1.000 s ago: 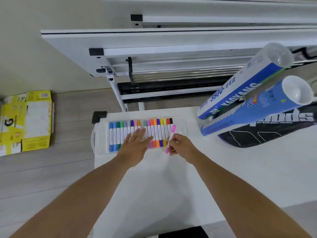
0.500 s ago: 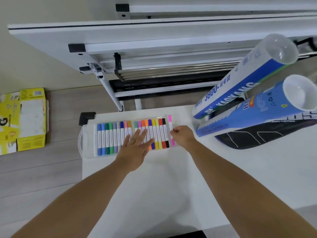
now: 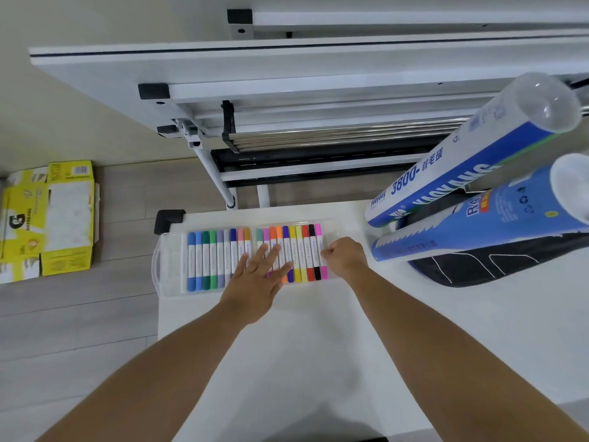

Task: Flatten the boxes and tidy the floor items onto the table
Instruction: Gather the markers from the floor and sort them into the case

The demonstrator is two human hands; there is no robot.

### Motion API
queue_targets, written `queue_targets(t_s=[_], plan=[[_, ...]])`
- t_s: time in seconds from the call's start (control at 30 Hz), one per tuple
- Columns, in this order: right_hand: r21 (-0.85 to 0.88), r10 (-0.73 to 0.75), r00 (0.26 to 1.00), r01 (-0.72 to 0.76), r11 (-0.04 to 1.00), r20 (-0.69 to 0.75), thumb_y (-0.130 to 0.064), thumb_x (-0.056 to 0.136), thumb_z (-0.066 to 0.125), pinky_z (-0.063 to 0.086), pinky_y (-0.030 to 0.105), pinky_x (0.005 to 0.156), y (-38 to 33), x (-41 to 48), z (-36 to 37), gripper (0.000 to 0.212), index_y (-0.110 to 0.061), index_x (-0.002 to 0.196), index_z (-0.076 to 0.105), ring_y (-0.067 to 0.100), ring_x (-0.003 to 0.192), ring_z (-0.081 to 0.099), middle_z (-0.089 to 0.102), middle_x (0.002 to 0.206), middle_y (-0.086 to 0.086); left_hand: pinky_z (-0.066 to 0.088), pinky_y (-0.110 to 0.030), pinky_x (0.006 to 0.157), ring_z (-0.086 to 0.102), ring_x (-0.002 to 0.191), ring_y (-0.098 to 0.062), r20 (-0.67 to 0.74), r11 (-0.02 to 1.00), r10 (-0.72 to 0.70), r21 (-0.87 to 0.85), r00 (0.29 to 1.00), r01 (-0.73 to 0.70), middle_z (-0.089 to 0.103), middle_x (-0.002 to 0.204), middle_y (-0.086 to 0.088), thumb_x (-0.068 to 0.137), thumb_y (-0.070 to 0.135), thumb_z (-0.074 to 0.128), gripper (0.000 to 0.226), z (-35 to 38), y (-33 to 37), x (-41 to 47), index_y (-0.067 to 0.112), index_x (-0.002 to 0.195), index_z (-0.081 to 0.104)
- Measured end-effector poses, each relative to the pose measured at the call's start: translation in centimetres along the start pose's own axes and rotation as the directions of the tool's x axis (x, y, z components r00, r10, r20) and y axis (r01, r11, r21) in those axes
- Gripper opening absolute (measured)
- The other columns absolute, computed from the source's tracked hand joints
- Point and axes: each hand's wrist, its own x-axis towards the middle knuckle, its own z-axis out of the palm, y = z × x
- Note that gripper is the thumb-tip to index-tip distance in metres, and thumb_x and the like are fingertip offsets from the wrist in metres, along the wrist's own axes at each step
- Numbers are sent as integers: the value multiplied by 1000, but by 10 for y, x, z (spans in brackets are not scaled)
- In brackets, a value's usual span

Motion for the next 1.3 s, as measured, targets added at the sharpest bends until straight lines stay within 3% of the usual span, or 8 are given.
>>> queue_targets(t_s=[0.43,0.6,0.77,0.9,1.07,1.13,1.23,1.3], plan=[[-151,39,996,-52,987,-83,-42,93,61,47,26,69,-9,-6,-1,27,-17,94,51,18,79,60,59,88,2,-11,-49,121,-34,146,-25,-19,1000,3,18,1000,-3,-31,162,2,109,41,23,55,5,-1,2,42,156,-6],[-214,-50,995,29,976,-92,-43,93,60,53,28,78,-5,-11,-1,29,-17,103,54,18,86,62,64,100,3,1,-51,124,-25,149,-25,-41,1000,10,-6,999,-10,-21,165,1,108,41,22,52,-2,-7,-6,41,157,5],[-306,-180,946,93,947,-269,-43,94,58,49,35,94,5,-31,5,40,-20,127,50,23,114,55,54,126,6,5,-50,124,-18,152,-30,-134,965,-259,-63,956,253,-11,167,-4,107,40,26,54,-11,-45,-39,37,159,10],[-234,-134,969,84,969,-207,-41,95,58,43,40,105,3,-42,15,58,-24,144,34,30,135,40,29,153,10,7,-51,123,-13,152,-35,-70,857,-501,-178,863,483,-12,167,-6,107,42,22,53,-10,-89,-64,40,158,8],[-77,-34,989,23,997,-143,-41,95,57,46,46,103,1,-42,25,62,-25,148,28,34,133,44,26,154,13,43,-49,111,17,149,-35,48,763,-565,-351,824,543,11,164,-11,107,42,23,50,-7,-114,-74,37,157,18],[-35,1,989,-6,999,-145,-40,95,58,47,46,103,0,-41,25,62,-23,147,29,33,132,45,32,150,13,45,-49,109,20,146,-34,2,732,-609,-384,793,563,13,163,-11,107,40,24,49,-10,-112,-73,34,156,22],[-45,-10,989,4,999,-147,-41,95,56,48,46,102,2,-41,28,61,-22,147,29,31,130,46,38,145,12,34,-56,114,11,149,-38,25,628,-716,-414,698,659,9,164,-10,107,43,22,47,-6,-112,-71,39,153,24],[-48,-21,988,14,999,-151,-42,96,55,47,45,101,3,-42,29,61,-22,148,29,31,130,46,38,144,12,42,-57,108,27,143,-42,90,565,-727,-484,680,668,16,161,-14,106,44,21,47,0,-117,-70,40,153,25]])
